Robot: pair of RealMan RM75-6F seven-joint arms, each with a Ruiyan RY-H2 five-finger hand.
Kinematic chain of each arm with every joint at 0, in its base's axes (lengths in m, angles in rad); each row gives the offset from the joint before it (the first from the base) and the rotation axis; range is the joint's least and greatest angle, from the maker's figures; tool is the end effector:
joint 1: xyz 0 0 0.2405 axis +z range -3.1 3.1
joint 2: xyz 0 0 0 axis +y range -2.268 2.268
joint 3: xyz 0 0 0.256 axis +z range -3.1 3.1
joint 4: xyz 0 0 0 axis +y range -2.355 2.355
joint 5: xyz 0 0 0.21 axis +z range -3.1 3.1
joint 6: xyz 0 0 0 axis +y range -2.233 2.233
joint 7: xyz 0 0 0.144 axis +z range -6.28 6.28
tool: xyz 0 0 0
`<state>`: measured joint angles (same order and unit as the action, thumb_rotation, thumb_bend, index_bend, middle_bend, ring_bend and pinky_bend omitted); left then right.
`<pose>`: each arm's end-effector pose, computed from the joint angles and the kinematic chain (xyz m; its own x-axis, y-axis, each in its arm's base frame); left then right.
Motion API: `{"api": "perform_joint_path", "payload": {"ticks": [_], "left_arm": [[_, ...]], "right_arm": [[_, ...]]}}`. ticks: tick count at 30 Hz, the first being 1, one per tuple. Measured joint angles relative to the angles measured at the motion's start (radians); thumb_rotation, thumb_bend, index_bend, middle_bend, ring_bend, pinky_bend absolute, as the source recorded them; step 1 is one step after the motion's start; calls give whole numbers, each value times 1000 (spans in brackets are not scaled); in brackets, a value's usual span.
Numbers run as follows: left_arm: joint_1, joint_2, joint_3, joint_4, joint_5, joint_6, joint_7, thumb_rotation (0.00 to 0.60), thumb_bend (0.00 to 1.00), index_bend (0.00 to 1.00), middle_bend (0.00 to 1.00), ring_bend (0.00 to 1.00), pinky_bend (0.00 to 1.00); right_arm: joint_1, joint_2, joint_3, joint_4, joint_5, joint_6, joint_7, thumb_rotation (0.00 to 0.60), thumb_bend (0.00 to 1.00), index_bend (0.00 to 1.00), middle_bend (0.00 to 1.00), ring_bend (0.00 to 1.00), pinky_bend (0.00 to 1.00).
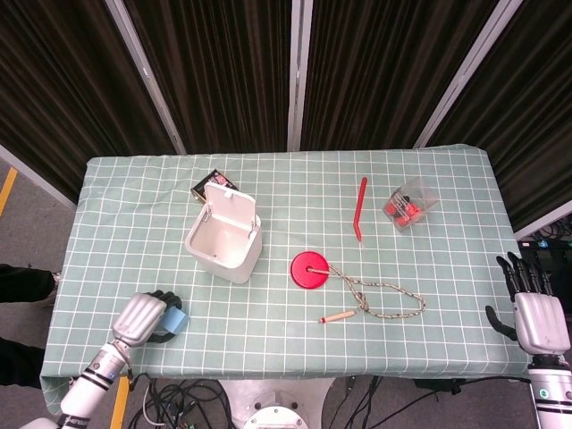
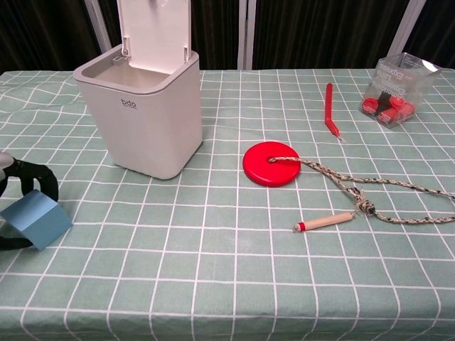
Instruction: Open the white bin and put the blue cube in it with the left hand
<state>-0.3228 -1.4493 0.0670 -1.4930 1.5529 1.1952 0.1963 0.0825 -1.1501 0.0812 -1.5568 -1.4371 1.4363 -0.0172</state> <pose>-0.2567 0.2083 0.0061 0.4775 0.2856 0.8309 0.8566 -0.3615 -0.3681 -0.3282 -0.1872 0.1562 0.4227 -0.0196 0.9061 -0.9042 0.0588 0.4231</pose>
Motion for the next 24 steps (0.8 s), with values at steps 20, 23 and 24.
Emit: {"api": "perform_joint_path", "payload": {"ticks": [20, 23, 24], "left_arm": [[-69, 147, -265, -208, 18, 216, 40, 600, 228, 466, 498, 439, 632], [-114, 140, -292, -223, -1, 176, 44, 600, 227, 466, 497, 439, 631], [-135, 132, -303, -224, -9, 157, 47, 600, 226, 465, 497, 439, 631]], "right_arm": [[6, -4, 0, -3, 0, -7, -11, 600, 251, 0, 0, 0, 0], [5, -3, 2, -2, 4, -6, -8, 600, 251, 0, 0, 0, 0], [4, -2, 2, -1, 5, -5, -5, 600, 251, 0, 0, 0, 0]]}}
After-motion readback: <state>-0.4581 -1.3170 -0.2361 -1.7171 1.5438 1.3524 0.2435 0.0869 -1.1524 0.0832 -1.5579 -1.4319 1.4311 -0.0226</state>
